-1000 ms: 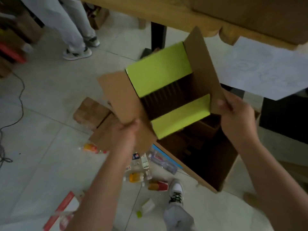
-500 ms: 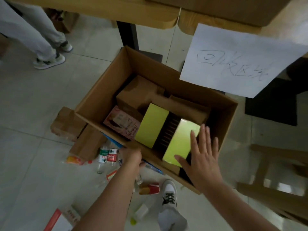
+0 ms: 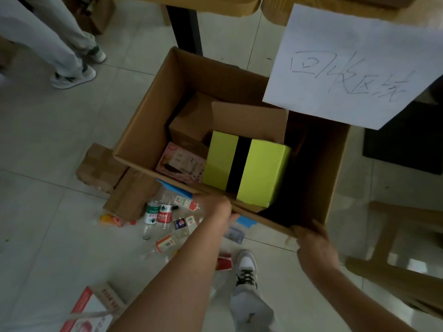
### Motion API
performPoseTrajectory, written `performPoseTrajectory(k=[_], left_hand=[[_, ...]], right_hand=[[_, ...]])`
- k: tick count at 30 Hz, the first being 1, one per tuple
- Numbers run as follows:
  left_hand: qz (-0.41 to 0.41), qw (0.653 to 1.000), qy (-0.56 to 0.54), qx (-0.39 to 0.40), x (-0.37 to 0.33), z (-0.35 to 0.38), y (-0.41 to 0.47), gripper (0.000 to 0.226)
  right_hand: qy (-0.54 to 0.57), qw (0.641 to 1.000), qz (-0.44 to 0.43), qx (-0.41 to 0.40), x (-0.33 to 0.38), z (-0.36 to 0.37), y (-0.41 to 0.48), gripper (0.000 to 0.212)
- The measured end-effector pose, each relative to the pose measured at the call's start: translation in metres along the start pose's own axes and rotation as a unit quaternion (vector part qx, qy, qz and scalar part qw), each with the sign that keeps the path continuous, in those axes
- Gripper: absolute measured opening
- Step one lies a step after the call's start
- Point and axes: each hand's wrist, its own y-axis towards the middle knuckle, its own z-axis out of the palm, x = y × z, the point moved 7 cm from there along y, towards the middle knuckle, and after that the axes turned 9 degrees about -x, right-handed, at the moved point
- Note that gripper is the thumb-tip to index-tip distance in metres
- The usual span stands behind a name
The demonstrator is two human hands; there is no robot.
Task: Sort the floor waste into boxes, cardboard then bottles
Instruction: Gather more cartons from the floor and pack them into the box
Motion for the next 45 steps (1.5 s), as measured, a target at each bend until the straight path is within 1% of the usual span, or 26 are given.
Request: performPoseTrajectory(k=[1, 2, 5, 7, 8, 9, 11, 12, 14, 15, 16, 17, 18, 20, 22, 24, 28, 31, 33, 35, 38, 40, 42, 45], left_hand=[[0.018, 0.999, 0.023, 0.029, -0.001, 0.012, 0.004, 0.043], [0.028, 0.998, 0.023, 0.056, -0.003, 0.021, 0.003, 0.047], [0.028, 0.988, -0.046, 0.143, -0.015, 0.032, -0.017, 0.049], [0.049, 0.976, -0.051, 0.204, -0.023, 0.031, -0.025, 0.054], [0.054, 0.974, -0.043, 0.217, -0.024, 0.027, -0.028, 0.054], [0.047, 0.974, -0.037, 0.219, -0.023, 0.02, -0.025, 0.049], [0.035, 0.977, -0.032, 0.208, -0.015, 0.002, -0.017, 0.031], [0.04, 0.978, -0.034, 0.204, -0.013, -0.007, -0.014, 0.035], [0.068, 0.976, -0.046, 0.203, -0.013, -0.026, -0.008, 0.054], [0.089, 0.974, -0.05, 0.203, -0.015, -0.036, -0.005, 0.055], [0.11, 0.973, -0.053, 0.198, -0.018, -0.046, -0.002, 0.048], [0.127, 0.972, -0.057, 0.188, -0.02, -0.059, 0.0, 0.041], [0.134, 0.973, -0.072, 0.174, -0.021, -0.073, 0.005, 0.039], [0.126, 0.978, -0.1, 0.131, -0.018, -0.108, 0.019, 0.04], [0.098, 0.983, -0.128, 0.09, -0.006, -0.147, 0.038, 0.035], [0.072, 0.984, -0.153, 0.054, 0.013, -0.193, 0.062, 0.032], [0.067, 0.98, -0.183, -0.051, 0.056, -0.3, 0.113, 0.032], [0.061, 0.966, -0.213, -0.129, 0.091, -0.389, 0.144, 0.032], [0.071, 0.959, -0.197, -0.189, 0.116, -0.45, 0.161, 0.031], [0.062, 0.95, -0.167, -0.256, 0.148, -0.506, 0.173, 0.032], [0.0, 0.937, -0.145, -0.318, 0.203, -0.57, 0.178, 0.038], [-0.02, 0.931, -0.121, -0.344, 0.24, -0.601, 0.179, 0.039], [-0.046, 0.929, -0.095, -0.355, 0.283, -0.622, 0.183, 0.038], [-0.123, 0.922, -0.088, -0.357, 0.352, -0.641, 0.196, 0.041]], right_hand=[[-0.007, 1.0, 0.01, -0.006, -0.008, -0.006, 0.012, 0.057], [-0.012, 1.0, 0.014, -0.012, -0.014, -0.014, 0.024, 0.055], [-0.028, 0.998, 0.016, -0.047, -0.018, -0.04, 0.055, 0.051], [-0.045, 0.998, 0.003, -0.052, -0.015, -0.045, 0.065, 0.047], [-0.049, 0.998, -0.001, -0.045, -0.014, -0.042, 0.064, 0.045], [-0.055, 0.998, -0.007, -0.036, -0.012, -0.036, 0.062, 0.045], [-0.052, 0.998, -0.019, -0.023, -0.006, -0.025, 0.054, 0.044], [-0.033, 0.999, -0.024, -0.03, 0.002, -0.024, 0.049, 0.043], [0.032, 0.996, -0.047, -0.072, 0.03, -0.031, 0.037, 0.043], [0.06, 0.99, -0.073, -0.103, 0.05, -0.036, 0.028, 0.041], [0.083, 0.981, -0.108, -0.14, 0.074, -0.043, 0.016, 0.038], [0.106, 0.969, -0.145, -0.17, 0.099, -0.047, 0.003, 0.036], [0.135, 0.959, -0.173, -0.18, 0.127, -0.05, -0.012, 0.036], [0.199, 0.948, -0.206, -0.142, 0.176, -0.042, -0.034, 0.037], [0.23, 0.949, -0.202, -0.07, 0.218, -0.024, -0.05, 0.038], [0.225, 0.954, -0.198, -0.009, 0.254, -0.003, -0.063, 0.039], [0.182, 0.958, -0.206, 0.083, 0.312, 0.051, -0.096, 0.04], [0.165, 0.953, -0.219, 0.13, 0.355, 0.088, -0.131, 0.039], [0.144, 0.949, -0.24, 0.144, 0.385, 0.111, -0.156, 0.038], [0.14, 0.944, -0.252, 0.163, 0.413, 0.136, -0.182, 0.039], [0.139, 0.938, -0.23, 0.22, 0.45, 0.187, -0.216, 0.038], [0.142, 0.936, -0.204, 0.25, 0.469, 0.224, -0.236, 0.036], [0.135, 0.933, -0.182, 0.279, 0.483, 0.259, -0.257, 0.037], [0.102, 0.934, -0.154, 0.306, 0.495, 0.31, -0.28, 0.041]])
